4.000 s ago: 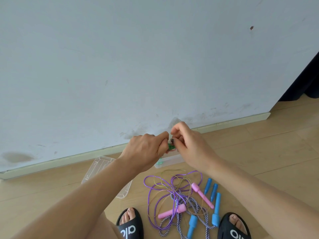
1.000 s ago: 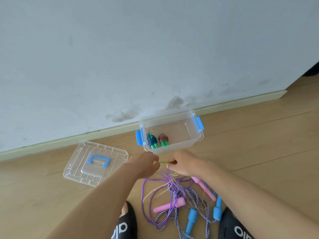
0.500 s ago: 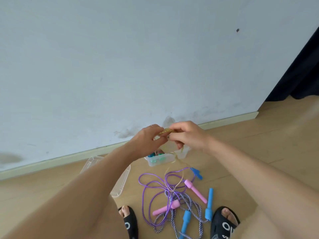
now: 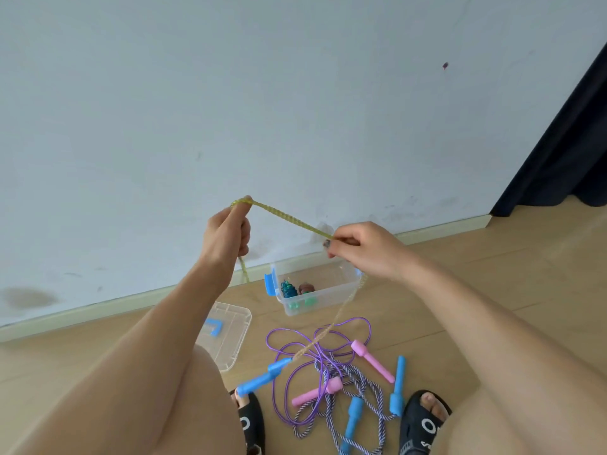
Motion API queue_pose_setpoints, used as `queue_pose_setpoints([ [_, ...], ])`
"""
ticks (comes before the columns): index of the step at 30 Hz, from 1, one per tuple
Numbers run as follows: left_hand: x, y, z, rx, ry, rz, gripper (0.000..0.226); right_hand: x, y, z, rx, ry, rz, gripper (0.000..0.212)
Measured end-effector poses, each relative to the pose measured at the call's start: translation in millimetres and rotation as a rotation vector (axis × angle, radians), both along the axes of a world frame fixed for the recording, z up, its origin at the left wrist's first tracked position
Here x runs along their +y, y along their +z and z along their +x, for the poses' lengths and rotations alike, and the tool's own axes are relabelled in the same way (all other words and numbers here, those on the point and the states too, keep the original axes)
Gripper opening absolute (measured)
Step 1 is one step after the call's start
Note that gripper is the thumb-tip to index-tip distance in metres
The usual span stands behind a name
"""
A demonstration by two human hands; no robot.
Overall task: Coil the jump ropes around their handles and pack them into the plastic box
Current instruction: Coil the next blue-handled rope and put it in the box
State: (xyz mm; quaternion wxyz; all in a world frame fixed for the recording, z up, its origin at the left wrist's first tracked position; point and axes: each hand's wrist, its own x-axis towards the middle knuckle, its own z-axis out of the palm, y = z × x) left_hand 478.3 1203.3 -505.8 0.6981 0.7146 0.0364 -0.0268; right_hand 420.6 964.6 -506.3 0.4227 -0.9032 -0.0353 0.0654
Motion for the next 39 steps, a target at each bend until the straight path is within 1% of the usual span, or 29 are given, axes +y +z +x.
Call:
queue_pose_setpoints([
  [3,0.1,2.8,0.6,-0.041,0.093,0.137,0.060,-6.8,-3.4,2.2,-0.043,-0.038,-0.103,0.036],
  [5,1.5,3.9,1.3,-0.053,0.132,0.129,0.059,-8.2,-5.2,3.7,-0.027,-0.053,-0.139,0.035],
  [6,2.8,3.1,1.6,-0.046,0.134,0.109,0.055,-7.4,-4.6,3.6,-0.005,-0.041,-0.123,0.034],
  [8,3.5,1.4,0.9,-0.047,0.090,0.132,0.046,-3.3,-0.9,1.4,0.066,0.002,-0.014,0.032],
  [9,3.5,-0.4,0.0,-0.070,0.045,0.194,0.042,-0.4,1.8,-0.3,0.111,0.023,0.072,0.030],
  [12,0.3,-5.6,-4.0,-0.171,-0.151,0.502,0.030,7.0,9.3,-5.4,0.205,0.068,0.333,0.025],
  [13,-2.0,-5.7,-6.2,-0.177,-0.224,0.535,0.028,8.3,11.9,-6.3,0.212,0.077,0.388,0.026],
  [15,-6.8,-2.5,-11.0,-0.151,-0.343,0.513,0.037,10.0,15.5,-6.6,0.208,0.090,0.431,0.031],
  [17,-10.5,2.5,-15.1,-0.139,-0.450,0.480,0.047,12.3,14.7,-6.3,0.198,0.109,0.408,0.035],
  [19,-13.0,7.7,-18.6,-0.113,-0.562,0.390,0.041,15.4,11.7,-6.7,0.183,0.119,0.345,0.037],
  [21,-16.1,9.4,-23.3,-0.059,-0.672,0.302,0.025,18.1,10.0,-7.4,0.154,0.127,0.299,0.037],
  [22,-17.9,8.5,-25.7,-0.053,-0.716,0.320,0.021,18.5,10.1,-7.6,0.140,0.127,0.294,0.036],
  [24,-20.1,6.3,-29.5,-0.102,-0.754,0.442,0.024,17.9,11.1,-7.2,0.135,0.115,0.316,0.035],
  [25,-20.3,5.7,-30.3,-0.122,-0.746,0.471,0.023,17.1,11.7,-6.7,0.140,0.109,0.328,0.035],
  [28,-15.3,6.7,-25.1,-0.142,-0.690,0.442,0.025,16.6,12.5,-4.9,0.156,0.110,0.291,0.033],
  [29,-12.2,8.2,-22.3,-0.123,-0.656,0.386,0.028,16.2,12.3,-4.4,0.168,0.113,0.269,0.032],
  [31,-6.9,10.4,-17.3,-0.062,-0.560,0.204,0.031,13.8,12.0,-3.2,0.211,0.111,0.254,0.033],
  [32,-4.0,10.5,-14.2,-0.037,-0.480,0.144,0.031,11.8,12.0,-2.6,0.235,0.108,0.249,0.034],
  [33,0.0,9.7,-10.8,-0.027,-0.378,0.129,0.031,9.3,12.2,-2.1,0.255,0.109,0.238,0.035],
  [34,5.3,8.4,-7.4,-0.035,-0.267,0.159,0.030,6.7,12.3,-2.0,0.270,0.113,0.222,0.036],
  [36,17.8,3.9,-1.3,-0.108,-0.100,0.334,0.026,2.3,11.1,-1.9,0.289,0.125,0.178,0.036],
  [37,23.3,1.0,0.4,-0.151,-0.072,0.454,0.026,1.0,10.1,-2.1,0.296,0.125,0.155,0.035],
  [38,28.3,-3.3,2.1,-0.166,-0.090,0.561,0.027,0.7,8.8,-2.0,0.300,0.121,0.142,0.034],
  [39,31.3,-6.2,2.3,-0.145,-0.155,0.630,0.027,1.7,7.5,-1.9,0.303,0.116,0.147,0.033],
])
